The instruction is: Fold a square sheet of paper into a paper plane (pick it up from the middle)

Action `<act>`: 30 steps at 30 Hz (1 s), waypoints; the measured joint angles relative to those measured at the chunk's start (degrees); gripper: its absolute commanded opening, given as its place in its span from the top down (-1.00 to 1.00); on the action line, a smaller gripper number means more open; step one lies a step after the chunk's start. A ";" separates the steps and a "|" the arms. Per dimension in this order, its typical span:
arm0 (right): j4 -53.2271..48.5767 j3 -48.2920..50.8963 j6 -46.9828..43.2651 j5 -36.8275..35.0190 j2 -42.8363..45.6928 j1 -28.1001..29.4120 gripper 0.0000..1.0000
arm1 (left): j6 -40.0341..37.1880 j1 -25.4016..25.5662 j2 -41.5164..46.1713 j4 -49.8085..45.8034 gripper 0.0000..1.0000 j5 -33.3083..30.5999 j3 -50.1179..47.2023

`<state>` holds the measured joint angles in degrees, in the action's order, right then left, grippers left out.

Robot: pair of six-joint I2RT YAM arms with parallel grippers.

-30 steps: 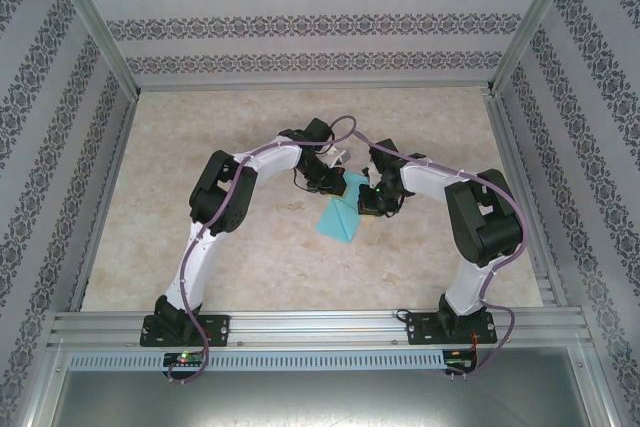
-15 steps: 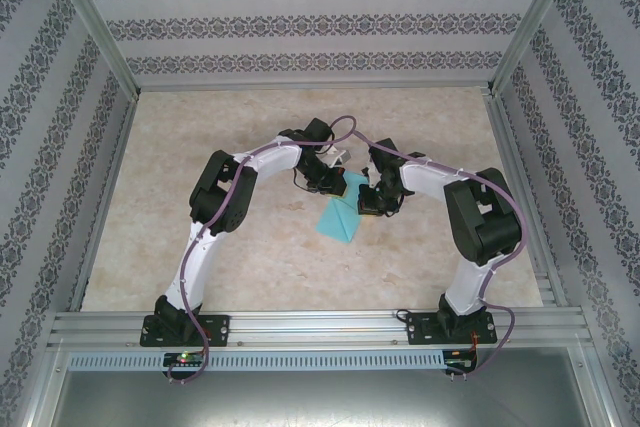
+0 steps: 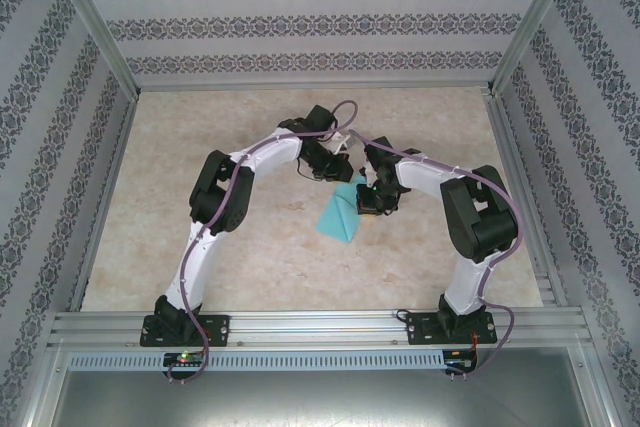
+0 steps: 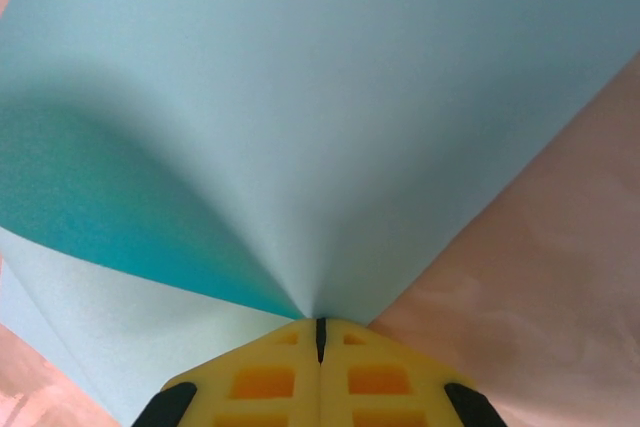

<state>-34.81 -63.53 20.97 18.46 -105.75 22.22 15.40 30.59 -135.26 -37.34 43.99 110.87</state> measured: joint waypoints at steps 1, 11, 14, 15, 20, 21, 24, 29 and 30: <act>-0.15 -0.11 0.00 -0.11 -0.07 0.07 1.00 | 0.00 -0.09 0.22 0.00 0.78 -0.11 0.07; -0.22 -0.22 0.00 -0.13 -0.15 0.07 1.00 | 2.78 -0.20 12.59 2.91 0.87 1.11 -16.94; -0.22 -0.24 0.02 -0.09 -0.15 0.07 1.00 | 4.90 0.24 15.63 6.05 0.89 2.16 -22.12; -0.20 -0.24 0.00 -0.07 -0.15 0.07 1.00 | 5.66 0.61 16.20 7.13 0.89 2.54 -23.21; -0.17 -0.22 0.02 0.00 -0.15 0.07 1.00 | 7.89 3.19 16.61 11.65 0.92 3.72 -25.77; -0.17 -0.22 0.02 0.00 -0.15 0.07 1.00 | 8.17 3.54 16.61 12.24 0.92 3.91 -26.14; -0.15 -0.22 0.04 0.04 -0.13 0.07 1.00 | 9.07 3.96 16.55 13.77 0.93 4.07 -26.75; 0.20 0.15 0.07 0.07 0.13 0.07 1.00 | 9.14 3.98 15.54 15.54 0.93 4.07 -26.73; 0.37 0.28 0.07 0.07 0.26 0.07 1.00 | 9.11 4.04 15.13 15.61 0.93 4.04 -26.73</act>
<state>-34.44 -63.24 21.04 18.52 -105.49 22.28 24.51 34.63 -120.14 -21.74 48.03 84.14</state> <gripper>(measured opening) 0.048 0.063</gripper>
